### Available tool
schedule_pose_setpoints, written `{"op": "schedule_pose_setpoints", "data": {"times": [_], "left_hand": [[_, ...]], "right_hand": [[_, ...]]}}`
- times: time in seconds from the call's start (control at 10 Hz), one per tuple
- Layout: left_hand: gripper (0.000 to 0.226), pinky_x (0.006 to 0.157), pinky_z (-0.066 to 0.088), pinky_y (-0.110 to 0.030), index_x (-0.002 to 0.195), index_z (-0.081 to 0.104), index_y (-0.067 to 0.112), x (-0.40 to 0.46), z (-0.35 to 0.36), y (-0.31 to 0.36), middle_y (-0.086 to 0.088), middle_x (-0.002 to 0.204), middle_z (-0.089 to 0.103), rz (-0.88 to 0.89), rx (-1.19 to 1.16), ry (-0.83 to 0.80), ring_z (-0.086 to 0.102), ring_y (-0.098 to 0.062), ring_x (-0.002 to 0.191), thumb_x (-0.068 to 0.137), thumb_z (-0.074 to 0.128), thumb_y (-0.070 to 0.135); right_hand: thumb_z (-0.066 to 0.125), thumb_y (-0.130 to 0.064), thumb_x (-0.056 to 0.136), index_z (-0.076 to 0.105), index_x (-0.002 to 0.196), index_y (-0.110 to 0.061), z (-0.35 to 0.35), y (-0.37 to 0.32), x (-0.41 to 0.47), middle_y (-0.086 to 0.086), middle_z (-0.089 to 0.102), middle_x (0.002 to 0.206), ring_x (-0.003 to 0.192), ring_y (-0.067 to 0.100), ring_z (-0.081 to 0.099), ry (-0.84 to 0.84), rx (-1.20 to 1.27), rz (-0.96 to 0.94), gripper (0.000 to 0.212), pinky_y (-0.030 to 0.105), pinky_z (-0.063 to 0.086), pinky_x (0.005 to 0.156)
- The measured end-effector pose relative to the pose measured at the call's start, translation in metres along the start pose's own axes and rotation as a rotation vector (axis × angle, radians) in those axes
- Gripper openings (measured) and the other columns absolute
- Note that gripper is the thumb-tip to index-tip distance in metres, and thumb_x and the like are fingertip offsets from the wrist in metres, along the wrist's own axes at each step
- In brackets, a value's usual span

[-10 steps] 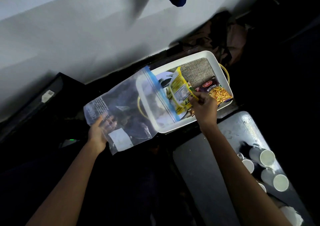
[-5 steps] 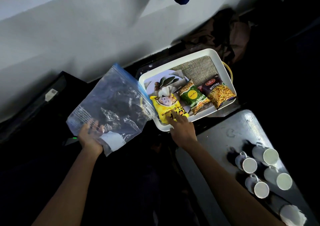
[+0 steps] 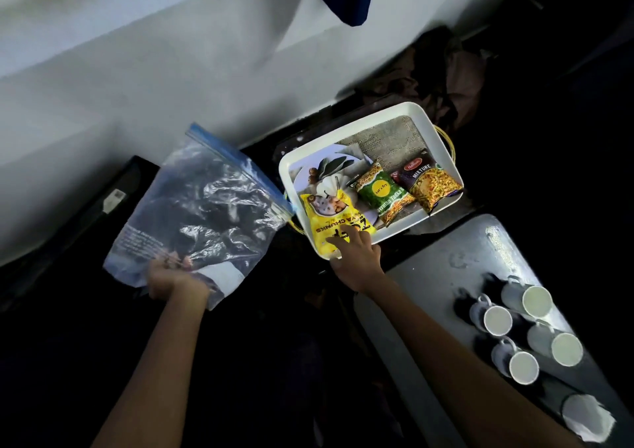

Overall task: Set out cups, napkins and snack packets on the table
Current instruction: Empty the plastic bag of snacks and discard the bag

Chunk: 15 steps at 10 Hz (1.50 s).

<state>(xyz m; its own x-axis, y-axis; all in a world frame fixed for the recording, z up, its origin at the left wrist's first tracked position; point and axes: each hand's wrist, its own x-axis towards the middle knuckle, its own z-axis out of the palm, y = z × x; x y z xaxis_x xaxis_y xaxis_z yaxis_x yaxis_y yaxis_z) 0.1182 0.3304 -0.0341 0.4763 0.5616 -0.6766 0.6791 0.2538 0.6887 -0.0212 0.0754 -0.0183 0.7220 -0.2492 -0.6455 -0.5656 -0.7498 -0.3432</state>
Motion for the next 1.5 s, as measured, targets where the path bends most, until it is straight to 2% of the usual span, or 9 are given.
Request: {"op": "schedule_pose_setpoints", "data": {"times": [0.1,0.3,0.5,0.6,0.7,1.0,1.1,1.3,1.5], "left_hand": [[0.037,0.048,0.038,-0.021,0.061,0.044,0.018,-0.017,0.009,0.016,0.004,0.039,0.054,0.04,-0.307,0.219,0.049,-0.008,0.044,0.097,0.035,0.011],[0.047,0.037,0.03,-0.018,0.048,0.043,0.019,-0.071,0.017,0.034,0.008,0.025,0.039,0.023,-0.256,-0.086,0.036,-0.004,0.026,0.094,0.036,0.011],[0.038,0.042,0.037,-0.014,0.057,0.047,0.02,-0.145,0.029,0.041,0.006,0.039,0.048,-0.123,-0.068,-0.553,0.045,-0.011,0.044,0.092,0.034,0.031],[0.056,0.052,0.055,-0.023,0.065,0.074,0.011,-0.178,0.034,0.04,-0.007,0.064,0.071,-0.185,0.07,-0.873,0.068,-0.022,0.058,0.093,0.033,0.037],[0.051,0.036,0.045,-0.015,0.066,0.071,0.01,-0.203,0.036,0.032,-0.004,0.052,0.069,-0.132,0.262,-0.899,0.063,-0.015,0.04,0.095,0.034,0.031],[0.02,0.046,0.042,-0.02,0.094,0.061,0.01,-0.232,0.04,0.015,-0.006,0.075,0.06,-0.088,0.539,-0.938,0.056,-0.015,0.05,0.09,0.052,0.026],[0.05,0.071,0.049,-0.031,0.128,0.046,0.012,-0.237,0.041,0.02,-0.009,0.108,0.059,0.193,0.499,-0.868,0.061,-0.021,0.09,0.083,0.066,0.017],[0.105,0.109,0.029,-0.041,0.144,0.026,0.031,-0.239,0.04,0.038,-0.006,0.155,0.025,1.7,0.921,-0.993,0.027,-0.027,0.14,0.056,0.083,0.034],[0.094,0.105,0.039,-0.037,0.142,0.03,0.033,-0.243,0.042,0.019,0.004,0.148,0.04,1.309,1.507,-1.31,0.043,-0.019,0.133,0.063,0.078,0.051]], "right_hand": [[0.051,-0.02,0.089,0.052,0.129,-0.027,-0.005,-0.011,-0.014,0.001,0.038,0.143,0.135,0.026,0.027,0.095,0.199,0.0,0.041,0.046,0.029,0.105],[0.059,-0.018,0.09,0.046,0.135,-0.016,-0.03,-0.041,-0.034,0.01,0.045,0.139,0.132,0.027,0.038,0.243,0.564,-0.139,0.047,0.042,0.034,0.108],[0.076,-0.035,0.076,0.007,0.149,-0.037,-0.062,-0.065,-0.054,-0.004,0.005,0.158,0.146,0.02,0.011,0.072,0.892,-0.189,0.1,0.047,0.021,0.118],[0.077,-0.029,0.076,0.012,0.147,-0.041,-0.068,-0.064,-0.062,0.0,0.013,0.157,0.14,0.023,0.027,0.041,0.998,-0.171,0.097,0.041,0.035,0.11],[0.072,-0.014,0.081,0.027,0.141,-0.036,-0.067,-0.064,-0.072,0.006,0.04,0.136,0.11,0.019,0.054,0.029,1.17,-0.208,0.078,0.016,0.05,0.075],[0.059,0.014,0.079,0.055,0.079,-0.021,-0.076,-0.037,-0.102,-0.002,0.055,0.068,0.061,0.01,0.053,0.504,1.218,-0.017,0.036,0.019,0.048,0.055],[0.055,0.013,0.079,0.055,0.073,-0.02,-0.079,-0.016,-0.112,-0.003,0.055,0.067,0.066,0.014,0.052,0.667,1.115,0.116,0.034,0.03,0.049,0.063],[0.05,0.014,0.081,0.061,0.077,-0.01,-0.078,0.009,-0.131,0.007,0.059,0.074,0.069,0.015,0.054,0.689,1.092,0.205,0.027,0.033,0.05,0.067],[0.057,0.019,0.081,0.059,0.068,-0.012,-0.091,-0.003,-0.146,-0.002,0.059,0.061,0.05,-0.001,0.055,0.505,1.404,-0.037,0.033,0.014,0.048,0.056]]}}
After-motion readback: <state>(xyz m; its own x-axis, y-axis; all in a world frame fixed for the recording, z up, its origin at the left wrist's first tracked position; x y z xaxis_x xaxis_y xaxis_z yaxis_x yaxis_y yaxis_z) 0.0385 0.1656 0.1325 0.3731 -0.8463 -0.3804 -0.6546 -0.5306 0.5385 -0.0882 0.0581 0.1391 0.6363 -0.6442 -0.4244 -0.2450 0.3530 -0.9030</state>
